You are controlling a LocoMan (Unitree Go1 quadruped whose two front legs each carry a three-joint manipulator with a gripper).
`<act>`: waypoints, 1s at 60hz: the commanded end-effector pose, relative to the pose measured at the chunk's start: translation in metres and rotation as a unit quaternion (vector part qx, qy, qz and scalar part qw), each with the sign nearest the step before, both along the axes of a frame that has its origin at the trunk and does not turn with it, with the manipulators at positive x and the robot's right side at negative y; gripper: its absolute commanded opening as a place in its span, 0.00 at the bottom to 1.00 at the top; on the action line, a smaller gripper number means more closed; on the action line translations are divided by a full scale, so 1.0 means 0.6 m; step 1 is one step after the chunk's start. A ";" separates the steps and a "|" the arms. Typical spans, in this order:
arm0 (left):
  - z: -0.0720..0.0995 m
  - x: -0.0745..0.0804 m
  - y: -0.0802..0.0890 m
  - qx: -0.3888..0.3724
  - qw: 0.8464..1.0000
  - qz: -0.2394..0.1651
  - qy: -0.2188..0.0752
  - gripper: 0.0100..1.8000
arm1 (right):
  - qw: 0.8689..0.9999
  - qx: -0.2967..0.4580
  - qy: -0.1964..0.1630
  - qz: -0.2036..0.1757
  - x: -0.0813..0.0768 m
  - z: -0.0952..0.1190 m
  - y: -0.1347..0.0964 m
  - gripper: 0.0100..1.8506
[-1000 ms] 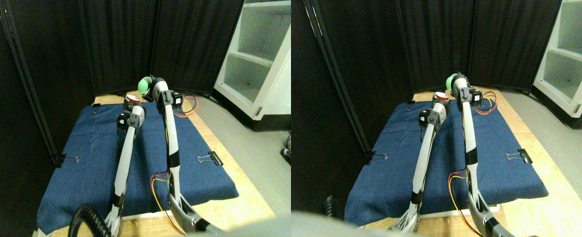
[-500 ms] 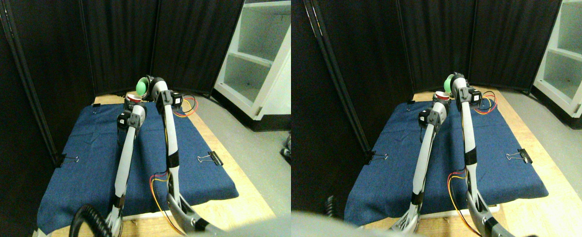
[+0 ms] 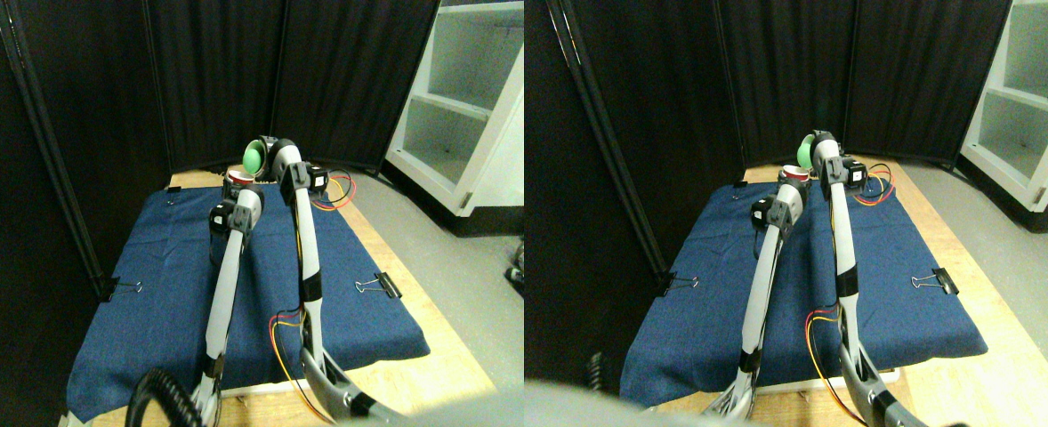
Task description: Pour (bimanual)
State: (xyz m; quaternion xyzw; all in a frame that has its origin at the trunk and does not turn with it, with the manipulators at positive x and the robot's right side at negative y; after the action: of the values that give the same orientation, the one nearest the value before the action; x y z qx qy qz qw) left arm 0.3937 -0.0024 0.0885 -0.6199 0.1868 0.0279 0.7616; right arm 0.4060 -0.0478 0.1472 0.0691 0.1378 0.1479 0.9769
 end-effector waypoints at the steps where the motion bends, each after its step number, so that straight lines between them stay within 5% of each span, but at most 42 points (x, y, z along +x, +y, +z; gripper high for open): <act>1: 0.014 -0.002 -0.001 -0.011 1.000 -0.002 -0.019 0.18 | 1.000 -0.014 -0.018 0.001 -0.001 0.015 0.007 0.17; 46: 0.011 0.006 -0.008 -0.013 1.000 -0.004 -0.015 0.18 | 0.993 -0.108 -0.045 0.028 -0.006 0.017 0.004 0.17; 50: 0.010 0.007 -0.009 -0.017 1.000 -0.004 -0.014 0.18 | 0.989 -0.121 -0.065 0.056 -0.006 0.018 0.004 0.17; 60: 0.010 0.010 -0.012 -0.019 1.000 -0.002 -0.013 0.18 | 0.988 -0.136 -0.060 0.033 -0.008 0.023 0.009 0.17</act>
State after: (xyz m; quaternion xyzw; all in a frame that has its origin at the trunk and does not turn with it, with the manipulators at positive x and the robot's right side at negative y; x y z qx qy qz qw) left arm 0.3967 -0.0059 0.0882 -0.6240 0.1930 0.0265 0.7567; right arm 0.4024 -0.0491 0.1518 -0.0730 0.1180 0.1506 0.9788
